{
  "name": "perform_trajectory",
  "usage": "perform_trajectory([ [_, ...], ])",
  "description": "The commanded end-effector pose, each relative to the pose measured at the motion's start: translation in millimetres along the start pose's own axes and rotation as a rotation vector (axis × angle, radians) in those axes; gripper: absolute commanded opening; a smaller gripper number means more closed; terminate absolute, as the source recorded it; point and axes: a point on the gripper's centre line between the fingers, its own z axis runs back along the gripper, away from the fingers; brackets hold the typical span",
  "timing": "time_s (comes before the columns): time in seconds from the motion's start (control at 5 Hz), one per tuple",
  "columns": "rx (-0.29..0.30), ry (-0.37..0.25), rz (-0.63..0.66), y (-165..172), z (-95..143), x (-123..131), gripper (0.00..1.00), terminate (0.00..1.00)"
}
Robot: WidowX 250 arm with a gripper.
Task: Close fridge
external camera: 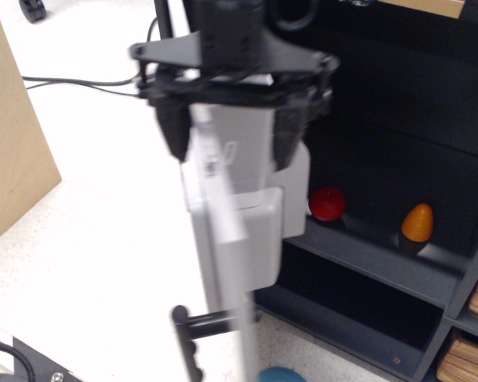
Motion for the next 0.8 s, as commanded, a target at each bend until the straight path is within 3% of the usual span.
perform_trajectory([
  [0.0, -0.22, -0.143, 0.045, -63.0, 48.1, 14.6, 1.0, 0.0],
  [0.2, -0.288, -0.142, 0.015, -66.1, 72.4, 11.6, 1.0, 0.0],
  [0.4, -0.302, -0.13, -0.082, -50.7, 75.1, 0.7, 1.0, 0.0],
  [0.6, -0.251, -0.129, -0.183, -33.0, 53.1, -8.4, 1.0, 0.0],
])
